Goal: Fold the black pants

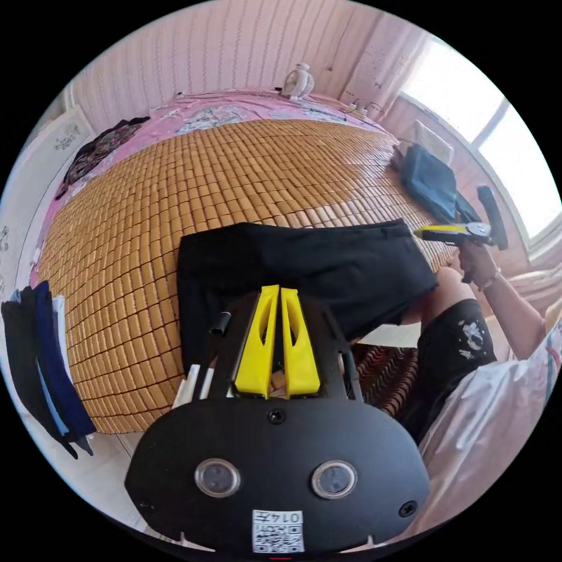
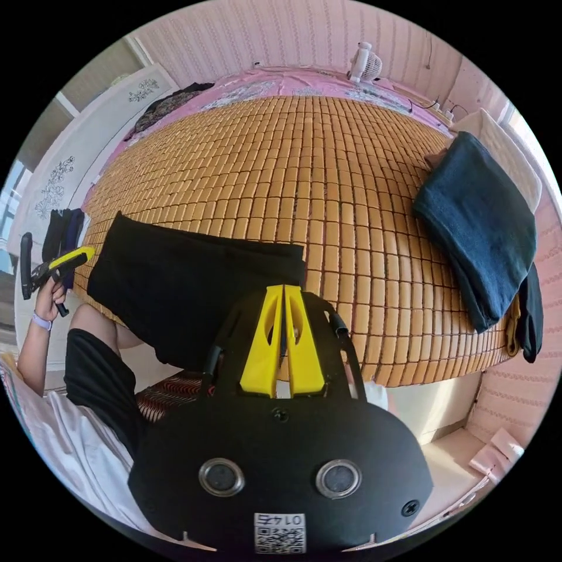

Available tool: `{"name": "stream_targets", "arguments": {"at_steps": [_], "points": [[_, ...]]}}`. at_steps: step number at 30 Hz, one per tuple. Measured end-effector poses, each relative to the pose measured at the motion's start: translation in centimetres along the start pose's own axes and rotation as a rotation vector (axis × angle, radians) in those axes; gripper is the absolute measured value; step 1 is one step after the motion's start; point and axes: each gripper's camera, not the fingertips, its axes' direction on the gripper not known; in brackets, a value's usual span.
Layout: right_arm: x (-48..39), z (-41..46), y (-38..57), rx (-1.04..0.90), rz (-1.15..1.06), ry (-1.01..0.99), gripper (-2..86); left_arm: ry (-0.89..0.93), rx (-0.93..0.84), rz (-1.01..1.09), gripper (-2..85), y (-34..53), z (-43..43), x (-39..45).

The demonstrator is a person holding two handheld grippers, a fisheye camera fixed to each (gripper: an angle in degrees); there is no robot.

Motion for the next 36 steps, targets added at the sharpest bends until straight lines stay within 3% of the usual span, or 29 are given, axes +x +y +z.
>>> {"name": "stream_targets", "arguments": {"at_steps": [4,7,12,15,16,24,29,33,36], "points": [[-7.3,1.4,-3.6,-0.08,-0.282,-0.199,-0.3,0.148,-0.075,0.153,-1.0,0.6,4.8,7.4],[-12.6,3.1,-6.0,-0.126,-0.472,-0.122,-0.4,0.113,-0.145,0.18,-1.0,1.6,7.8,9.4],[-12.9,5.7,-9.0,-0.296,-0.548,-0.077,-0.8,0.11,-0.156,0.182,-1.0,3.2,8.9,9.6],[-11.8,4.2,-10.0,-0.201,-0.553,0.008,-0.9,0.099,-0.151,0.195,-0.9,4.4,9.1,10.0],[-11.2,5.8,-10.3,-0.28,-0.555,0.011,-0.9,0.098,-0.14,0.195,-0.9,5.0,9.2,10.0],[2.2,-2.6,-6.2,-0.129,-0.249,-0.213,-0.5,0.174,0.034,0.395,3.8,8.5,6.0,12.2],[12.2,-4.4,2.2,-0.275,0.033,-0.189,3.6,0.264,0.057,0.467,12.8,7.9,7.7,15.8],[17.3,-3.1,7.0,-0.357,0.23,-0.449,8.9,0.283,0.083,0.578,14.7,7.6,8.6,19.1],[19.1,-3.0,8.3,-0.324,0.266,-0.601,3.7,0.269,0.095,0.688,16.9,7.6,9.5,21.7]]}}
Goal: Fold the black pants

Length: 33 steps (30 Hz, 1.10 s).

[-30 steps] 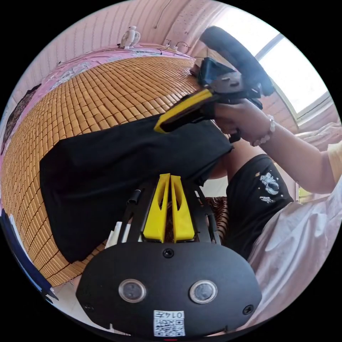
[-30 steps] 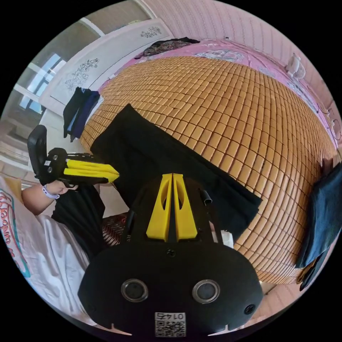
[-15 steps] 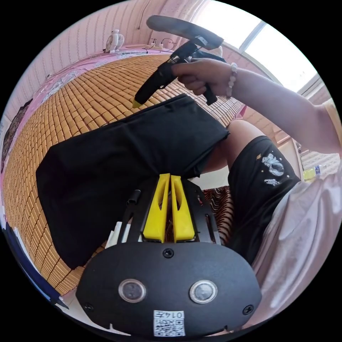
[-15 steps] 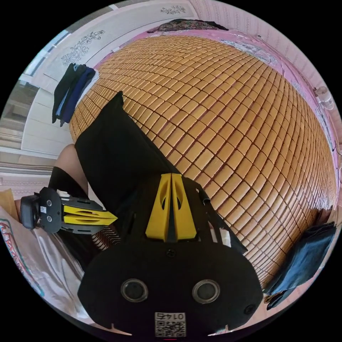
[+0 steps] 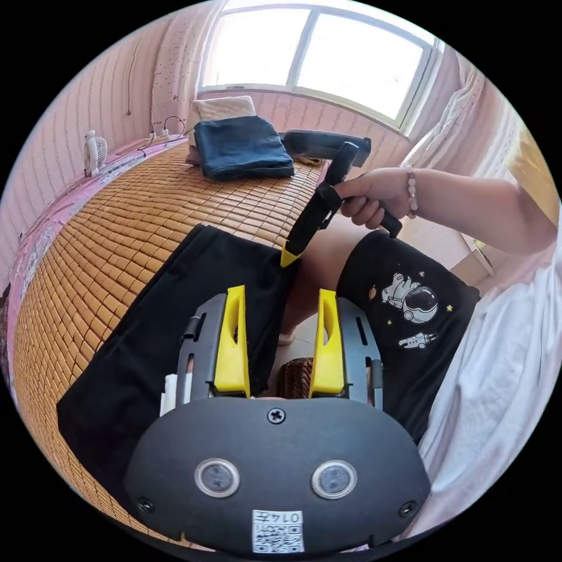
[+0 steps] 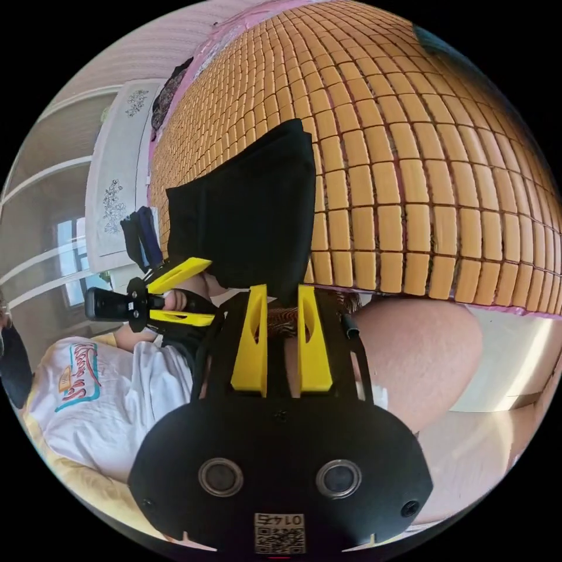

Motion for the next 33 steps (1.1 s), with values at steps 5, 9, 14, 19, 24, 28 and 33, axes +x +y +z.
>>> {"name": "stream_targets", "arguments": {"at_steps": [5,9,14,19,24,28,33], "points": [[-1.4,-3.8,1.9,0.112,-0.099,-0.212,2.7,-0.13,-0.025,-0.023,10.3,-1.8,1.0,1.4],[-1.3,-5.6,3.0,0.192,-0.163,-0.247,5.7,-0.174,-0.08,-0.037,1.5,-1.1,1.0,1.4],[4.8,-5.4,1.8,0.327,0.094,-0.191,11.9,-0.124,-0.036,-0.01,0.4,0.8,-1.7,2.3],[5.6,-4.1,0.1,0.41,0.129,-0.37,3.0,-0.151,0.021,-0.005,-0.2,1.0,-3.9,2.6],[5.2,-8.8,3.7,0.546,0.043,-0.398,1.7,-0.051,0.193,0.007,-0.3,-2.2,-6.0,2.3],[2.8,-13.9,7.3,0.653,-0.035,-0.304,1.6,0.022,0.343,-0.047,-0.1,-3.9,-8.5,0.7],[-4.6,-12.4,4.8,0.637,-0.152,-0.25,2.7,0.002,0.391,-0.196,1.7,-0.2,-13.6,-4.0]]}}
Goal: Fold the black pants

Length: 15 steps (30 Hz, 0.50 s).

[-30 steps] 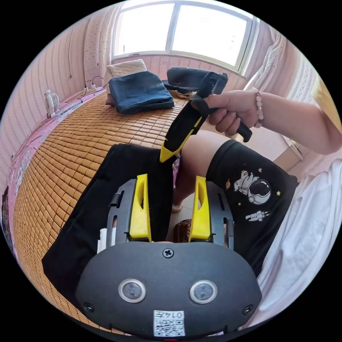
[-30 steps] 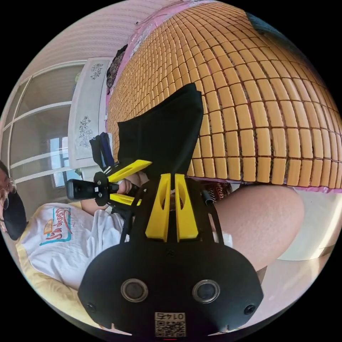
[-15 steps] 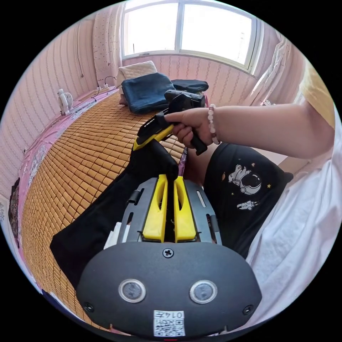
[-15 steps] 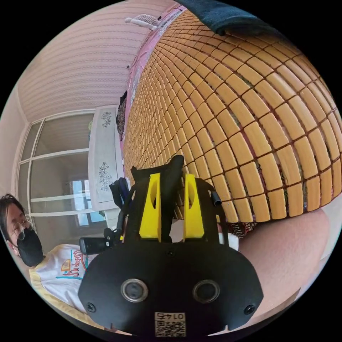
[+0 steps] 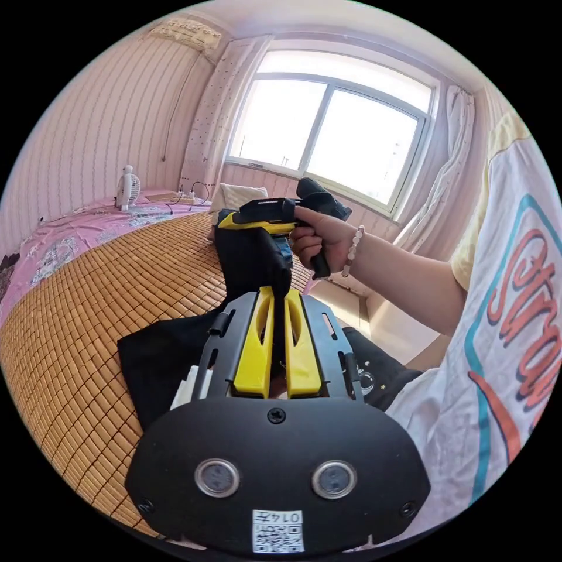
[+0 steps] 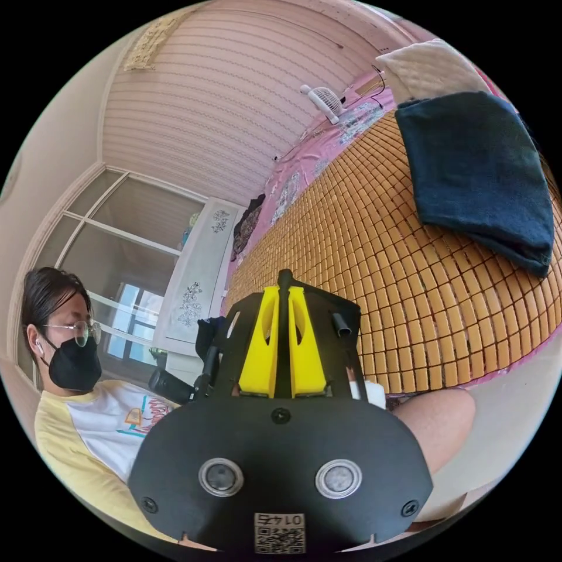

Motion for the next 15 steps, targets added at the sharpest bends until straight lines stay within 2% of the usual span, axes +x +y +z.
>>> {"name": "stream_targets", "arguments": {"at_steps": [3,5,7,11,13,15], "points": [[-3.0,8.7,-0.1,-0.082,-0.047,-0.082,5.6,-0.13,-0.127,-0.163,4.9,2.4,-3.4,-4.9],[-3.7,13.6,0.5,-0.147,-0.067,-0.034,8.1,-0.288,-0.261,-0.36,6.8,5.7,-5.2,-9.3],[-3.8,17.2,2.2,-0.174,-0.093,0.063,8.1,-0.349,-0.334,-0.458,7.6,7.9,-6.4,-11.8],[-3.1,17.7,5.2,-0.166,-0.136,0.285,8.2,-0.259,-0.267,-0.599,8.2,9.1,-7.8,-15.6],[-1.8,17.2,7.3,-0.149,-0.141,0.456,8.9,-0.21,-0.241,-0.605,8.4,8.2,-6.9,-16.9],[-0.5,17.1,8.8,-0.154,-0.13,0.543,10.6,-0.179,-0.23,-0.597,9.1,7.0,-5.5,-18.2]]}}
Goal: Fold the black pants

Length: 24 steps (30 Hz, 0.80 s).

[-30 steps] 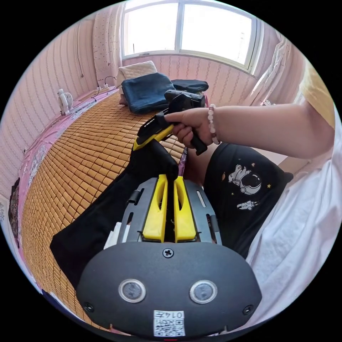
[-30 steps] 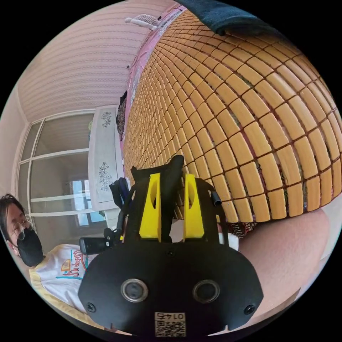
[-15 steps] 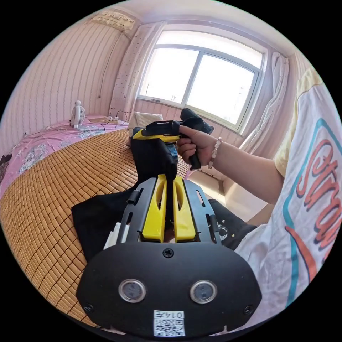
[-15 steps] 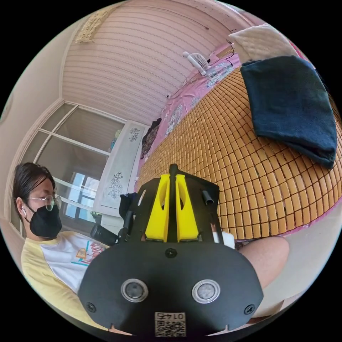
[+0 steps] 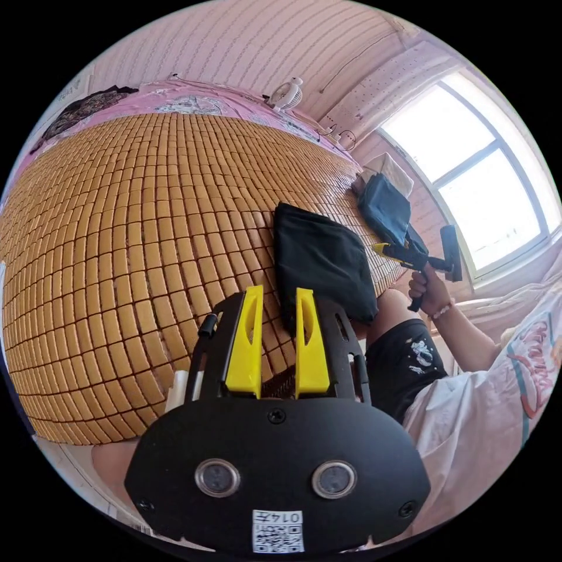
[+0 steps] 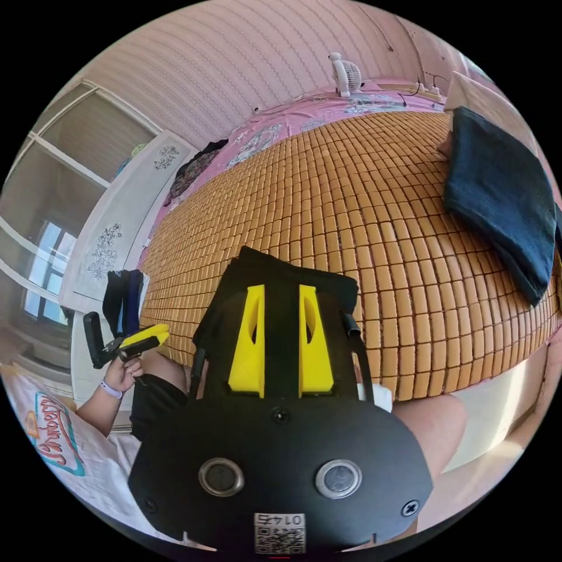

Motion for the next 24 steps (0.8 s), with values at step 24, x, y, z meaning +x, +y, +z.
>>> {"name": "stream_targets", "arguments": {"at_steps": [24], "points": [[-9.2,14.5,7.0,-0.073,0.016,0.245,11.0,-0.081,-0.221,0.075,8.5,-7.0,3.5,3.8]]}}
